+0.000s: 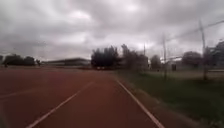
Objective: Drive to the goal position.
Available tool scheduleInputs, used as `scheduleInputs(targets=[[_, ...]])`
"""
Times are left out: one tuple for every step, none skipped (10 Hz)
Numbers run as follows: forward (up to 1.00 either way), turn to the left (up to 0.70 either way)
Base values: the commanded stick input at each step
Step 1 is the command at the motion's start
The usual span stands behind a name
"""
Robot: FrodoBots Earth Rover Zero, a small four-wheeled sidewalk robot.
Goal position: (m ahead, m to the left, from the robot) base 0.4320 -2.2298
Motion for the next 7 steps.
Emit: scheduleInputs(targets=[[0.7, -0.18], [0.7, -0.06], [0.7, 0.0], [0.7, 0.0], [0.7, 0.0], [0.7, 0.0], [0.7, 0.0]])
